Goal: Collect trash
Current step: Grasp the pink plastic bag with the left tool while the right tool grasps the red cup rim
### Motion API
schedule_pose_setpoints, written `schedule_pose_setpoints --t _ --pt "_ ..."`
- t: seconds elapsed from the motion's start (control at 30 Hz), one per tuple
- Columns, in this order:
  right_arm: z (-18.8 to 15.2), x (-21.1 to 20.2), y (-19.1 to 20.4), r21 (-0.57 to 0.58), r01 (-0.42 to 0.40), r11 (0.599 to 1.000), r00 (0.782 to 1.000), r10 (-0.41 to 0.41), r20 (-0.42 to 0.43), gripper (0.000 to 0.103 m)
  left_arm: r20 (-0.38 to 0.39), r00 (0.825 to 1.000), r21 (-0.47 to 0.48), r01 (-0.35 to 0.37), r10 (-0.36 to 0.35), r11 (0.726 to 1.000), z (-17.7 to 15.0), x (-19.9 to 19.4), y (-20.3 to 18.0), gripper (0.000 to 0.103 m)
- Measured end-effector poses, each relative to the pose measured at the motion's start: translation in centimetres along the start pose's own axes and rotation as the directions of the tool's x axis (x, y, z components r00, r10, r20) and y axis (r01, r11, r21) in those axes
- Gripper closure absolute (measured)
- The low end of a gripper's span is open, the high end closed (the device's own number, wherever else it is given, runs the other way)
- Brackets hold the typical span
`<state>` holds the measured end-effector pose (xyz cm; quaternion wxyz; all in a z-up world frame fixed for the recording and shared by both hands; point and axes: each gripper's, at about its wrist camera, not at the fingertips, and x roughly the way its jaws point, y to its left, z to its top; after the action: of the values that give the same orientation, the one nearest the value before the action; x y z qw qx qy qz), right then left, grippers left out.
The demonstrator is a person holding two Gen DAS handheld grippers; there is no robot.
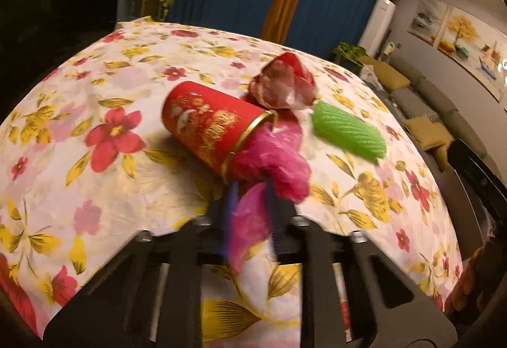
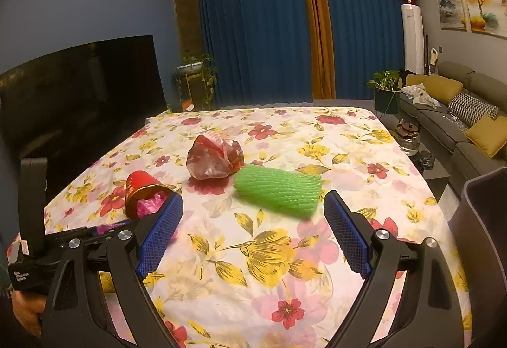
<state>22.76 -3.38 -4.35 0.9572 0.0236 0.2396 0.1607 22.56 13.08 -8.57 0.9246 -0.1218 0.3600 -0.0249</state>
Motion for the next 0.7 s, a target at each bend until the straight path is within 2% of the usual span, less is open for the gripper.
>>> schedule_pose_setpoints --t 0.2,0.3,0.43,0.7 --pt "0.0 0.0 0.5 -0.012 -0.005 1.0 1.0 0.005 -0.005 0.015 0.029 0.998 0.017 0.049 -0.049 0.999 -0.7 -1.4 -0.7 0.099" --pt "0.0 0.1 0.9 -0.017 -0.008 1.0 1.0 0.008 -0.008 0.015 0.06 0.994 0.016 0.093 -0.094 0.996 -0.9 -3.0 -1.0 0.099" --pt "0.0 -0.2 1.7 -0.031 -0.015 0.999 1.0 0.014 -0.004 0.015 0.122 0.987 0.015 0.104 -0.105 0.994 -1.2 -5.8 -0.9 0.099" --pt "0.0 0.2 3.2 -0.037 -0.044 0.998 0.999 0.044 -0.025 0.018 0.215 0.976 -0.048 0.038 -0.027 0.998 -1.5 -9.5 1.4 0.099"
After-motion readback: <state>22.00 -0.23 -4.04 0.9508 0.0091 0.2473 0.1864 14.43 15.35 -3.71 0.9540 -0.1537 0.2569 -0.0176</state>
